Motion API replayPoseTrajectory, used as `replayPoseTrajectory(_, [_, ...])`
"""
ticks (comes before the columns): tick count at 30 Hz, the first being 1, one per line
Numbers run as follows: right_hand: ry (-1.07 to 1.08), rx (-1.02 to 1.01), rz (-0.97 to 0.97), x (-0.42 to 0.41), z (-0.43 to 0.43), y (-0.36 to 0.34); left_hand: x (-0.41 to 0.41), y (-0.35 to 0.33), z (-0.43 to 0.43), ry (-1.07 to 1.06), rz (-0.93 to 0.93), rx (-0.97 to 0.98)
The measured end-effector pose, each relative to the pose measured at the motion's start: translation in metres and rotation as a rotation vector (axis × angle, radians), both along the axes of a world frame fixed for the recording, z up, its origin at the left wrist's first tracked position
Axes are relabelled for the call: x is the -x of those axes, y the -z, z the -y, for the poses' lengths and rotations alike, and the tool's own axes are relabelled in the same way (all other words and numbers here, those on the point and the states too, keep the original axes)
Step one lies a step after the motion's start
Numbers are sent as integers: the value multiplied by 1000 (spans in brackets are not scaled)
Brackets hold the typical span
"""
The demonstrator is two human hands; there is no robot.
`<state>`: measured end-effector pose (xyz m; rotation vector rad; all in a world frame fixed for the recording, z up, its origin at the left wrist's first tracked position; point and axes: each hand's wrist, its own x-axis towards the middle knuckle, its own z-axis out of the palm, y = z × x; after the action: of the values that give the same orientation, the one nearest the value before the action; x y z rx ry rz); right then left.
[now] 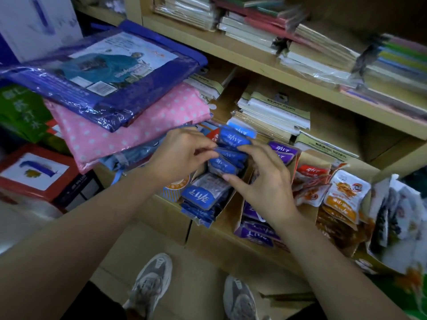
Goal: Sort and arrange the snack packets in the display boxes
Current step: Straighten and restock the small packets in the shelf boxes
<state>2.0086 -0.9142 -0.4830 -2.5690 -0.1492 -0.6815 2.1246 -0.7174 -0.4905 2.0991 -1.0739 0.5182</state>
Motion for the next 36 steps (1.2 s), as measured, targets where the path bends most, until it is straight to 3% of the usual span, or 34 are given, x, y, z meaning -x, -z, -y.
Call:
replayPoseTrajectory(4, [40, 162, 79, -11, -5, 11, 3, 3, -1, -9, -224, -21])
replayPoseTrajectory(8, [34, 139, 97, -12, -4, 17, 8, -5, -12, -1, -367, -64])
replayPoseTrajectory(12, [34, 95, 133, -11, -7, 15, 16, -23, -39, 174, -594, -154])
replayPoseTrajectory(16, [30, 18, 119, -9, -9, 13, 22, -17, -48, 187, -635, -467])
replayPoseTrajectory(23, [-29, -48, 28, -8, -3, 14, 22, -21, -42, 136, -715, -525])
replayPoseTrajectory(26, [-68, -68, 17, -10, -1, 12, 23, -19, -35, 118, -708, -418])
replayPoseTrajectory(31, [-120, -201, -3, -10, -1, 10, 21, -23, -29, 17, -576, -7])
replayPoseTrajectory(34, [-144, -353, -46, -4, -1, -1, 22, -15, -19, -39, -485, 67])
replayPoseTrajectory(36, [-192, -286, -119, 0, 0, -5, 24, -8, -13, -80, -443, 100])
